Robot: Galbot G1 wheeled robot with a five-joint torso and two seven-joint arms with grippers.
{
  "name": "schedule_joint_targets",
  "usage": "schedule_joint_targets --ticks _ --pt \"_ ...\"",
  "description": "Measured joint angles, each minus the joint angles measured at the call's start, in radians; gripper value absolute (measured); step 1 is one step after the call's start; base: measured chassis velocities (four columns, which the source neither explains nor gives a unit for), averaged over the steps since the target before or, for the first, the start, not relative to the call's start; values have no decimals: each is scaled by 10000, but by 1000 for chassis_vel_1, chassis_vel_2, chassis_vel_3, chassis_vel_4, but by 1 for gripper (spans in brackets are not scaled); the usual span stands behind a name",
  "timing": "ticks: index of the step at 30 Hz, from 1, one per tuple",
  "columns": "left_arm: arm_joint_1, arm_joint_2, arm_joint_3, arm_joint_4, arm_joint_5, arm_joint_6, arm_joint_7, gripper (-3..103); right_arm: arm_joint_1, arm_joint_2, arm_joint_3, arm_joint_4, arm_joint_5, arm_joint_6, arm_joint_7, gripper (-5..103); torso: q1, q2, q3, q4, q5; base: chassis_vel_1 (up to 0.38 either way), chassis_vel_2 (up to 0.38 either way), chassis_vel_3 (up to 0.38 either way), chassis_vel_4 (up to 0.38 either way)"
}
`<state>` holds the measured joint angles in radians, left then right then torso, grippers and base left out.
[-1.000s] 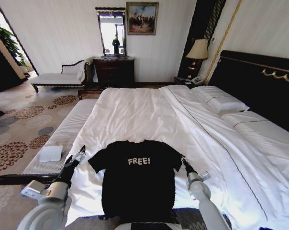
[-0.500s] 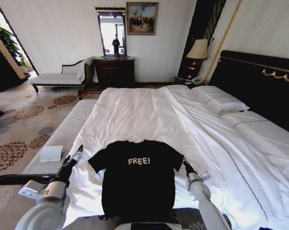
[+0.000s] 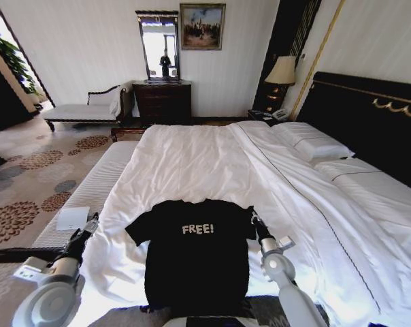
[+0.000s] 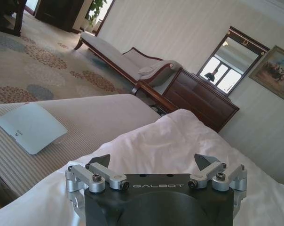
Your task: Fold the clothes on the bed.
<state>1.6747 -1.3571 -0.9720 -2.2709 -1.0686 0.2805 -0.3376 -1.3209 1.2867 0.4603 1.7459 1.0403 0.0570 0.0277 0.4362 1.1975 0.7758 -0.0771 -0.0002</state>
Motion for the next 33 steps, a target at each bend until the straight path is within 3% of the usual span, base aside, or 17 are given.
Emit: schedule_joint_targets --ticks 17,33 --pt "213 -180 -22 115 179 -74 -3 100 478 29 -1798 -619 -621 295 -525 0 0 0 0 0 1 0 0 0 0" --pt "208 -324 67 295 245 -149 -44 100 558 205 -2289 -1296 -1196 504 -677 -3 0 0 0 0 2 0 0 0 0"
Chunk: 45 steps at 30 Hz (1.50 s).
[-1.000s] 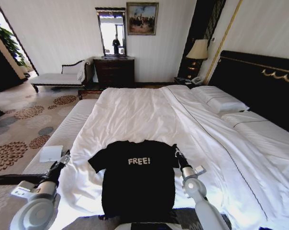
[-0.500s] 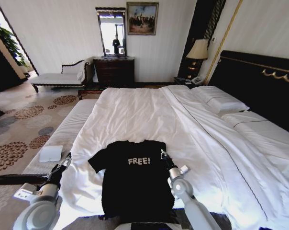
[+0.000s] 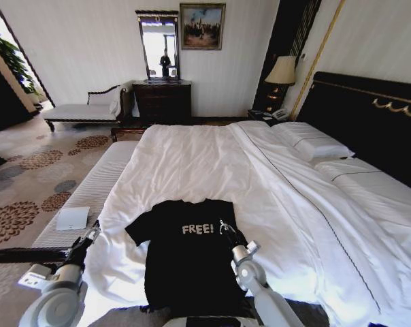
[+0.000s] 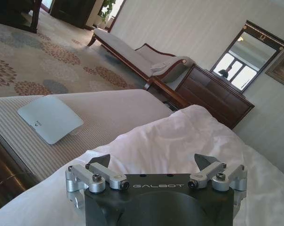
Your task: Fold the clothes on the bed.
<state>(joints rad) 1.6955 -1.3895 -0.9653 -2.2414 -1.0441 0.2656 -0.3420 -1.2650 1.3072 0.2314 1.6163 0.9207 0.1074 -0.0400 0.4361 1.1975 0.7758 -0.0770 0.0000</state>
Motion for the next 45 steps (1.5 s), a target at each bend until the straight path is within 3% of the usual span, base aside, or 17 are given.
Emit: schedule_joint_targets --ticks 2,4,5,9,12,16,18,19,20,21,25,30,45 --pt "-74 -8 47 93 -3 0 -36 100 -3 -20 114 180 29 0 14 8 0 0 0 0 2 0 0 0 0" --pt "-127 -11 81 180 -11 3 -57 100 -56 -50 238 434 130 4 -3 8 1 0 0 0 1 0 0 0 0" --pt "-192 -13 117 302 -24 11 -73 100 -167 -98 388 805 343 10 -44 18 0 0 0 -1 0 0 0 0 0" --pt "-345 -10 155 587 -138 47 -95 100 -399 -177 726 1662 957 12 -82 29 0 0 0 -1 -1 0 0 0 0" --pt "-710 89 254 1107 -648 209 -176 100 -493 -202 1283 2213 1376 -29 83 45 0 1 0 1 -1 0 0 0 0" --pt "-1141 228 562 1737 -984 343 -64 100 -484 -200 1714 2260 1436 -57 208 56 0 0 0 -2 -1 0 0 0 0" --pt "-1369 229 719 1973 -1538 475 36 100 -482 -194 1891 2263 1453 -64 272 61 1 0 1 -1 -1 0 0 0 0" --pt "-1622 173 819 2196 -2222 629 75 100 -494 -186 2004 2264 1467 -72 336 73 0 0 1 -2 1 0 0 0 0" --pt "-1753 141 887 2345 -2476 692 82 100 -511 -184 2046 2263 1467 -81 367 73 0 0 1 -2 1 0 0 0 0" --pt "-1753 141 887 2345 -2476 692 82 100 -511 -184 2046 2263 1467 -81 367 73 0 0 1 -2 1 0 0 0 0" --pt "-2218 28 1218 3012 -2838 887 91 100 -575 -164 2093 2176 1381 -110 467 94 0 0 1 -1 1 0 0 0 0" --pt "-2470 -95 1359 3447 -2861 936 86 100 -599 -137 2105 2074 1268 -146 559 100 0 0 1 -2 0 0 0 0 0" --pt "-2770 138 1730 4495 -2686 913 210 98 -581 -51 2152 1976 1041 -221 724 100 0 0 1 -1 0 0 0 0 0"
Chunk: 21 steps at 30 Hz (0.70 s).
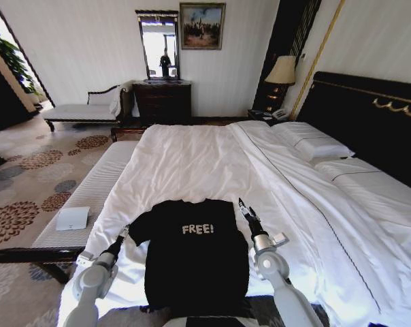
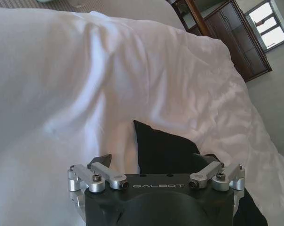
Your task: Fold the clothes on the bed.
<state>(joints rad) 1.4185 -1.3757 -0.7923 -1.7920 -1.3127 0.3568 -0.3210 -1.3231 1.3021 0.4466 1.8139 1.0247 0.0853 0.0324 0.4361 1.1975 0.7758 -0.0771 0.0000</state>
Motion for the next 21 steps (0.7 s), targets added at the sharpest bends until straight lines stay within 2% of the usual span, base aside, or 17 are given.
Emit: schedule_joint_targets --ticks 1,2,5,7,8,10,11,15,17,20,21 --pt "-24 -32 41 38 3 -40 50 94 14 16 45 8 1 -1 18 100 0 0 0 1 -1 0 0 0 0" --pt "-100 -188 194 117 69 -183 166 80 3 31 140 75 8 -3 79 100 0 0 0 0 0 0 0 0 0" --pt "-157 -255 235 176 77 -225 173 74 -27 35 157 113 8 -4 92 100 0 0 0 0 0 0 0 0 0" --pt "-220 -336 281 262 91 -249 173 63 -80 48 184 155 2 -4 104 100 0 0 0 0 0 0 0 0 0" --pt "-226 -349 292 275 102 -252 173 63 -87 51 188 161 0 -4 107 100 0 0 0 0 0 0 0 0 0" --pt "-232 -391 313 317 146 -257 173 52 -106 63 200 174 -17 -4 116 100 0 0 0 0 0 0 0 0 0" --pt "-232 -391 313 317 146 -257 173 52 -106 63 200 174 -17 -4 116 100 0 0 0 0 0 0 0 0 0" --pt "-211 -402 270 330 151 -282 174 30 -113 112 200 203 -49 -8 151 100 0 0 0 0 -1 0 0 0 0" --pt "-200 -399 249 315 149 -294 173 30 -116 124 200 207 -57 -10 156 100 0 0 0 0 -1 0 0 0 0" --pt "-172 -349 179 228 170 -347 172 15 -143 156 196 216 -97 -14 176 100 0 0 0 -1 0 0 0 0 0" --pt "-172 -349 179 228 170 -347 172 15 -143 156 196 216 -97 -14 176 100 0 0 0 -1 0 0 0 0 0"
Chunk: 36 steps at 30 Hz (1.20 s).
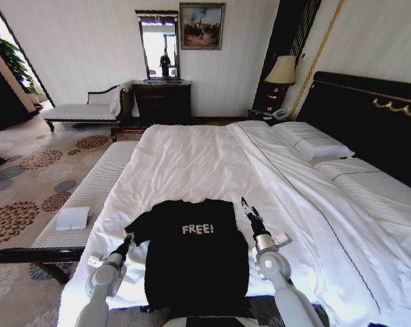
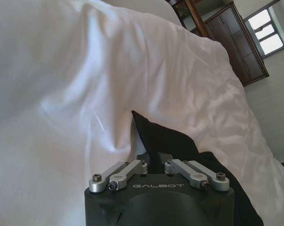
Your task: Fold the clothes on the bed.
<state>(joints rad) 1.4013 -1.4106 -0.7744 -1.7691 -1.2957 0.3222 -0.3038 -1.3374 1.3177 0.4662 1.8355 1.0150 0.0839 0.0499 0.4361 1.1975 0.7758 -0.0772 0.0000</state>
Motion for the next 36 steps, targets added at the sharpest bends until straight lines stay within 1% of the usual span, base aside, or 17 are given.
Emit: schedule_joint_targets --ticks 2,3,11,13,14,15,17,18,19,20,21,23,24,25,28,30,36 --pt "8 41 -39 -31 23 -45 2 4 -5 10 -1 0 -23 -2 9 100 0 0 0 1 0 0 0 0 0" --pt "10 67 -62 -55 23 -60 6 2 -5 15 -2 -1 -34 -2 17 100 0 0 0 1 0 0 0 0 0" --pt "-62 264 29 -113 112 -76 168 0 98 20 -24 -15 -50 -28 120 100 0 0 0 1 -1 0 0 0 0" --pt "-172 375 118 -182 126 -96 313 0 143 9 -27 -45 -49 -52 160 100 0 0 0 1 -1 0 0 0 0" --pt "-233 460 192 -286 94 -106 507 0 163 -6 -28 -70 -46 -64 176 100 0 0 0 1 -1 0 0 0 0" --pt "-233 460 192 -286 94 -106 507 0 163 -6 -28 -70 -46 -64 176 100 0 0 0 1 -1 0 0 0 0" --pt "-275 579 331 -456 76 -152 931 0 184 -29 -28 -106 -44 -69 183 100 0 0 0 1 0 0 0 0 0" --pt "-283 701 539 -627 141 -237 1417 0 197 -46 -26 -140 -43 -71 186 100 0 0 0 1 1 0 0 0 0" --pt "-280 782 726 -749 210 -267 1716 0 202 -59 -25 -159 -42 -72 187 100 0 0 0 1 1 0 0 0 0" --pt "-280 782 726 -749 210 -267 1716 0 202 -59 -25 -159 -42 -72 187 100 0 0 0 1 1 0 0 0 0" --pt "-270 864 937 -897 291 -281 1997 0 208 -69 -22 -176 -40 -72 188 100 0 0 0 0 0 0 0 0 0" --pt "-252 959 1221 -1096 443 -295 2277 0 212 -87 -17 -197 -38 -73 190 100 0 0 0 0 1 0 0 0 0" --pt "-229 1023 1678 -1301 662 -294 2447 0 223 -92 -14 -235 -37 -73 190 100 0 0 1 1 1 0 0 0 0" --pt "-229 1023 1678 -1301 662 -294 2447 0 223 -92 -14 -235 -37 -73 190 100 0 0 1 1 1 0 0 0 0" --pt "-234 1027 2164 -1378 962 -294 2465 0 239 -90 -2 -271 -38 -73 190 100 0 0 0 0 1 0 0 0 0" --pt "-258 957 2516 -1206 1352 -319 2465 0 238 -87 3 -293 -38 -72 189 100 0 0 0 0 0 0 0 0 0" --pt "-213 875 2863 -879 1809 -369 2517 0 232 -109 23 -354 -37 -52 168 100 0 0 0 1 0 0 0 0 0"
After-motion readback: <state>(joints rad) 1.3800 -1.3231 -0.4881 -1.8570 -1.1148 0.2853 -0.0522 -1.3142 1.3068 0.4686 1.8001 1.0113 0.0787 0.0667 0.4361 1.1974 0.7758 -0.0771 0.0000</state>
